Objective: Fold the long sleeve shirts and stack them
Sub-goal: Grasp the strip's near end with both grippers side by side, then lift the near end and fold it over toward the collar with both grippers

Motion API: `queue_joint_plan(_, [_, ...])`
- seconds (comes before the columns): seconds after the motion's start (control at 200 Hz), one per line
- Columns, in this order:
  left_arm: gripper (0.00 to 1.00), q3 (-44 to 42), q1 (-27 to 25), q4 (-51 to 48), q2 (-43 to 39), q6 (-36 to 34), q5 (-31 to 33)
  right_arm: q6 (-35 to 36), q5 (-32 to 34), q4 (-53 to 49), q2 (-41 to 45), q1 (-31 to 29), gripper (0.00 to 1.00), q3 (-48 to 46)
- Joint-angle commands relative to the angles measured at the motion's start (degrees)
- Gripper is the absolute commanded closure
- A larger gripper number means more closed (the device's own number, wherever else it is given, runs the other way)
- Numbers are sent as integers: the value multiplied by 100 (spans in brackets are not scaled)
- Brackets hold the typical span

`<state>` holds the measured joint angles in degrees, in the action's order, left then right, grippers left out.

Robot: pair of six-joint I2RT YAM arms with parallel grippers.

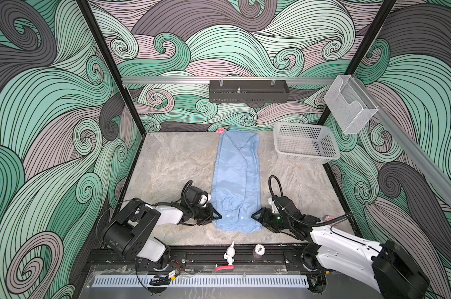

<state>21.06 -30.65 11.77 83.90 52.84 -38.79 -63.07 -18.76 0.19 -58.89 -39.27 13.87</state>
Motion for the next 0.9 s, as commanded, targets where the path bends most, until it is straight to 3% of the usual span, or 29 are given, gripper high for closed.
queue_joint_plan(0.0, [83, -95, -71, -377, -11, 77, 216, 46, -66, -344, -838, -52, 32, -158])
queue_joint_plan(0.21, [91, -119, -89, -468, -198, 104, 200, -137, -409, 604, -1861, -374, 44, 72])
queue_joint_plan(0.475, [100, -220, -99, -623, -677, 86, 189, -129, -268, -5, -1179, -485, 85, 98])
queue_joint_plan(0.57, [100, -208, -115, -698, -837, 99, 80, -152, -320, -314, -924, -487, 95, 151])
queue_joint_plan(0.896, [100, -162, -389, -1559, -1742, 81, -10, -440, -589, -915, -306, -506, 98, 272])
